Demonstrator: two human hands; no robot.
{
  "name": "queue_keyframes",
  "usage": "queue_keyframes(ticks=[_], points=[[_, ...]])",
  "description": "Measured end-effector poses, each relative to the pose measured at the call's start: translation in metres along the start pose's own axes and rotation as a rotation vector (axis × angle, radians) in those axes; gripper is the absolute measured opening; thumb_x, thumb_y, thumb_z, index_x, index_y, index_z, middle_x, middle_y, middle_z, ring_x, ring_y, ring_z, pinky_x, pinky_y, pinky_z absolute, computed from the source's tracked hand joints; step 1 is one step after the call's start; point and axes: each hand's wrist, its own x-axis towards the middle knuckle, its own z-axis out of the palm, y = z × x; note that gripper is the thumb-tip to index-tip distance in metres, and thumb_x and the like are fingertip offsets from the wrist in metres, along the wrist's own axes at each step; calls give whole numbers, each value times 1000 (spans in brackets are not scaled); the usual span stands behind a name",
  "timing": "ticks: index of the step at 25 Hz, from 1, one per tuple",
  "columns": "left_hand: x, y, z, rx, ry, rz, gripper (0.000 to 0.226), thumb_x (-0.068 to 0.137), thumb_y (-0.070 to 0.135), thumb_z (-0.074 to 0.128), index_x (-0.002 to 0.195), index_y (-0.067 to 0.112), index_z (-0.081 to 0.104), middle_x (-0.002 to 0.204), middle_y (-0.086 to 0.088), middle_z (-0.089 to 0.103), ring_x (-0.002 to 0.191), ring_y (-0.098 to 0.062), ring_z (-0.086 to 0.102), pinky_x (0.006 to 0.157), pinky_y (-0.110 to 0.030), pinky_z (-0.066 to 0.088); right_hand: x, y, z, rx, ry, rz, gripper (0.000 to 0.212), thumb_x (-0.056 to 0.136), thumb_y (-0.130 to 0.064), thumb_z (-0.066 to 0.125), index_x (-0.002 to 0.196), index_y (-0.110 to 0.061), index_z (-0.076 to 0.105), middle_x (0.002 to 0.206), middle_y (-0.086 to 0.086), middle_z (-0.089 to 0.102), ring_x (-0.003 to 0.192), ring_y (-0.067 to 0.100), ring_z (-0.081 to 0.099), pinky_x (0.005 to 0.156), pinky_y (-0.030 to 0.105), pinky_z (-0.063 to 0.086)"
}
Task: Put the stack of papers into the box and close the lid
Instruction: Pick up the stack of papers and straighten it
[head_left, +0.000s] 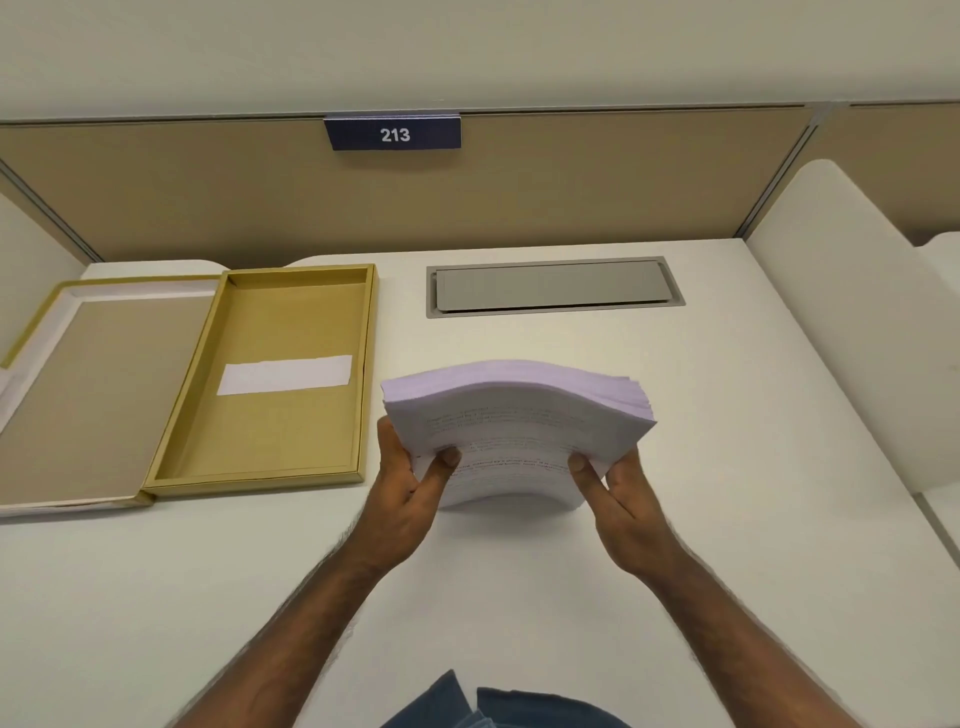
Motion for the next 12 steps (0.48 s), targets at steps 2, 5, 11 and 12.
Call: queue_keyframes(ticks=[2,5,11,12], points=[[-9,-16,7,55,-77,-40,76,106,13,60,135,74,23,131,42,45,128,12,50,107,-15,48,-8,16,0,-31,-58,62,62,115,-25,52,165,-51,26,159,-42,45,153,-9,43,120,8,36],[-16,-35,13,85,-126,-84,75,107,22,58,138,76,17,137,40,42,135,10,45,109,-9,41,-14,39,-3,-56,-97,110,59,114,-24,50,168,-37,30,156,-42,47,150,-5,46,120,8,36],[-23,-58,9,132,-137,-115,60,108,18,56,136,68,35,138,26,55,133,-4,55,106,-21,50,-16,57,-10,-95,-126,133,39,116,-25,49,152,-40,54,148,-28,65,141,-3,59,109,3,42],[-23,-62,9,124,-136,-123,57,109,17,55,134,65,39,138,20,58,132,-8,57,106,-28,54,-16,58,-11,-106,-128,133,40,116,-21,50,147,-45,57,145,-27,68,139,-3,61,107,4,44]])
